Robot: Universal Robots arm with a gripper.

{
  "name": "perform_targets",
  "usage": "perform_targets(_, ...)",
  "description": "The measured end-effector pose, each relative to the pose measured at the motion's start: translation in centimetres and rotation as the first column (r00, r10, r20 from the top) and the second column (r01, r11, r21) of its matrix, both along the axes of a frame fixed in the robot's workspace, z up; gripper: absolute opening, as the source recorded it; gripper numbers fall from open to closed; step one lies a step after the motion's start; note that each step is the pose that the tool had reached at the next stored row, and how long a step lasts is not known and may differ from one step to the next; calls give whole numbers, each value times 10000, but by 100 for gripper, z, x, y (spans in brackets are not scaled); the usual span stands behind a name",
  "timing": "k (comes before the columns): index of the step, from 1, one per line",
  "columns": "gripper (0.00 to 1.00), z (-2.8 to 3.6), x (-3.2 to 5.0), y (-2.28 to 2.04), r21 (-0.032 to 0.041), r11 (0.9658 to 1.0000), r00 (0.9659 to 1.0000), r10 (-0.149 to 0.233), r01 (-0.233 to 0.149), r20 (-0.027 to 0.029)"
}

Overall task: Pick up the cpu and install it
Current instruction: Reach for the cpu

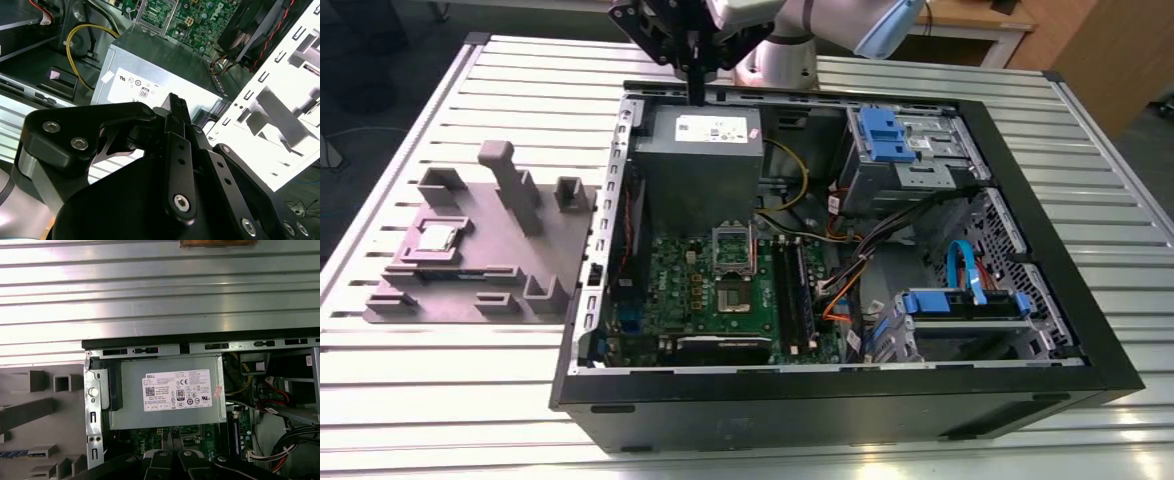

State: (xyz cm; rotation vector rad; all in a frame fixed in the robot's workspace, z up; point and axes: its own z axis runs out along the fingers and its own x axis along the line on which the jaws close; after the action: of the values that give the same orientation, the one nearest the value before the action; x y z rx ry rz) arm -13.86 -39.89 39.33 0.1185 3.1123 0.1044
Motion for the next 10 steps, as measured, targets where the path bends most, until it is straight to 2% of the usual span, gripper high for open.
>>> perform_targets(10, 10, 0, -29, 0, 0, 10000, 10000, 0, 0, 0)
